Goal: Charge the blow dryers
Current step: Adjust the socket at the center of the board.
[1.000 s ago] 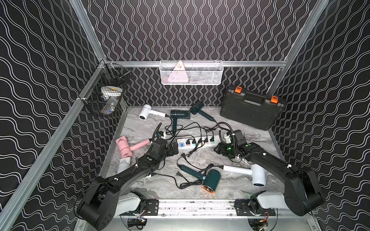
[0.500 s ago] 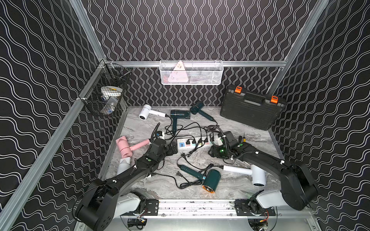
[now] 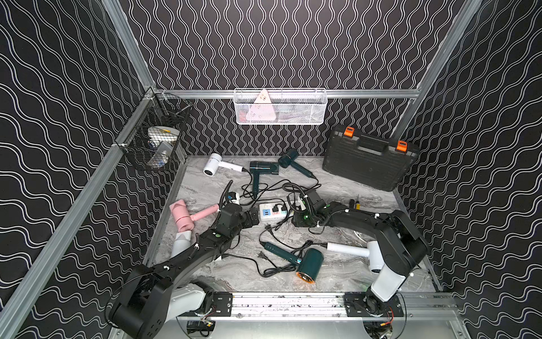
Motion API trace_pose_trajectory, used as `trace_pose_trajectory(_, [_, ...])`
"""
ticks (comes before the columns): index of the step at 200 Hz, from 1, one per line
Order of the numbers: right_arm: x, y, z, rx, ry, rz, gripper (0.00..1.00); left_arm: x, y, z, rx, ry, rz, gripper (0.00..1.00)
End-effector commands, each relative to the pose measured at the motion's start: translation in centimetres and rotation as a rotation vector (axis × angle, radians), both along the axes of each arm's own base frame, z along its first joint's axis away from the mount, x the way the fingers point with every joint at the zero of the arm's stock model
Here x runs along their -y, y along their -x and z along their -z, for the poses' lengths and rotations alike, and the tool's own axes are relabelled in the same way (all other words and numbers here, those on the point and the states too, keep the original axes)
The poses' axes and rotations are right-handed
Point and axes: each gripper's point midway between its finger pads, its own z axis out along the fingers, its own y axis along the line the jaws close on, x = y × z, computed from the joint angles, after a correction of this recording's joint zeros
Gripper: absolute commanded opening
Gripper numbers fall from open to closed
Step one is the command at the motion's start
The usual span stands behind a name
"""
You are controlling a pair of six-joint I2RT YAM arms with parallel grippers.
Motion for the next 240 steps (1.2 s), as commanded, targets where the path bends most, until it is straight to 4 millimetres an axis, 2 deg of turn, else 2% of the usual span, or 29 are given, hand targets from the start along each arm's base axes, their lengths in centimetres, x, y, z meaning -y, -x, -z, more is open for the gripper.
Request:
trace_pose_trajectory(1, [-0.7,-1.8,0.1,0.048,0.01,0.003,0.45,-0.2,-0.2,-0.4,0.016,0.007,-0.017,0.99])
trace_pose_trajectory(28, [-1.0,-2.7,1.2,0.049,0.036,0.004,0.44,-0.2,-0.2,-0.3,0.015,0.006,-0.017,0.99])
trace_pose_trajectory(30, [-1.4,-3.3,0.5,0.067,0.023,0.004,0.44,-0.3,-0.2,-0.4,0.015,0.006,-0.017,0.99])
trace_pose_trajectory(34, [-1.6,-3.7,0.3,0.076,0.022,0.005,0.44,-0.3,-0.2,-0.3,0.014,0.005,-0.018,0.99])
trace_pose_trajectory(69, [-1.9,-5.2,1.1,0.093,0.05,0.002,0.44,-0.3,-0.2,-0.4,0.018,0.006,-0.019,0.99])
trace_pose_trajectory(92, [-1.9,-5.8,1.0,0.099,0.06,-0.003,0.44,-0.3,-0.2,-0.4,0.018,0.008,-0.018,0.99])
trace_pose_trajectory(108, [-1.9,-5.8,-0.1,0.112,0.058,-0.019,0.44,-0.4,-0.1,-0.4,0.019,0.005,-0.022,0.99])
trace_pose_trajectory(160, [-2.6,-1.7,-4.6,0.168,0.006,-0.107,0.51,-0.7,-0.1,-0.4,0.018,-0.001,-0.035,0.99])
trace_pose_trajectory(165, [-2.3,-0.6,-3.9,0.148,0.013,-0.121,0.52,-0.7,-0.1,-0.3,0.016,-0.003,-0.037,0.99])
trace_pose_trajectory(205, [-4.3,3.1,-4.7,0.14,0.014,-0.229,0.53,-1.1,-0.2,-0.2,0.011,-0.007,-0.051,0.99])
trace_pose_trajectory(240, [-6.4,7.1,-4.6,0.124,-0.015,-0.396,0.53,-1.2,-0.2,-0.1,0.009,-0.005,-0.057,0.99])
